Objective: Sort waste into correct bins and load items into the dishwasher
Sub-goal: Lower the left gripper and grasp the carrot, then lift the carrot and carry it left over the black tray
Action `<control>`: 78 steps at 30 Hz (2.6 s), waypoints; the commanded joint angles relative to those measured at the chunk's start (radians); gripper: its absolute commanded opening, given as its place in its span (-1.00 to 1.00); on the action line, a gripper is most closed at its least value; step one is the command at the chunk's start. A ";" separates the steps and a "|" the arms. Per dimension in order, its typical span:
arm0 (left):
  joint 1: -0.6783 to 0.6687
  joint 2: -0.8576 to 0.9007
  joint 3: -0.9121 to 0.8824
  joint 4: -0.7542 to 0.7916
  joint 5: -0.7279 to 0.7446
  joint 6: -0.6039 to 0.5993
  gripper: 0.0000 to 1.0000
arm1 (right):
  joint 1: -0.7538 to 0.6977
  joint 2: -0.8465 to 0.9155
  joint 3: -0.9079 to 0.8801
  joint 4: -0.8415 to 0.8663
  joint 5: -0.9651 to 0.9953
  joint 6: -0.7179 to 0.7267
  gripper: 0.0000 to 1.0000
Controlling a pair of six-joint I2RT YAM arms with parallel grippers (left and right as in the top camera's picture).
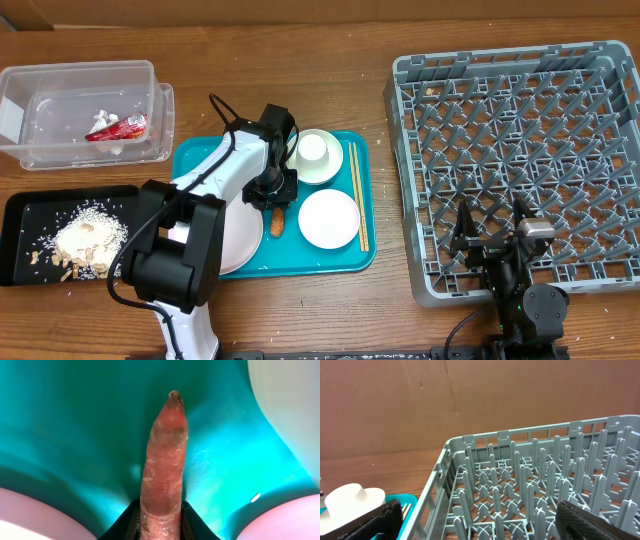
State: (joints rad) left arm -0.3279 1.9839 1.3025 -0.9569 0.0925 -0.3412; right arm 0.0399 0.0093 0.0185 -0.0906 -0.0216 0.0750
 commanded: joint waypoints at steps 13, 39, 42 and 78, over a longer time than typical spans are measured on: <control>0.016 0.043 0.240 -0.197 0.001 -0.003 -0.91 | -0.002 -0.005 -0.010 0.007 0.005 0.003 1.00; 0.486 0.043 0.606 -0.430 0.082 -0.007 -0.92 | -0.002 -0.005 -0.010 0.006 0.005 0.003 1.00; 0.529 0.043 0.607 -0.429 0.089 -0.015 -0.92 | -0.002 -0.005 -0.010 0.006 0.005 0.003 1.00; 1.069 0.043 0.473 -0.433 -0.200 -0.294 -0.88 | -0.002 -0.005 -0.010 0.006 0.005 0.003 1.00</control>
State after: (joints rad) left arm 0.7422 2.0182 1.8210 -1.4055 -0.0834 -0.5976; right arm 0.0399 0.0093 0.0185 -0.0898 -0.0216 0.0753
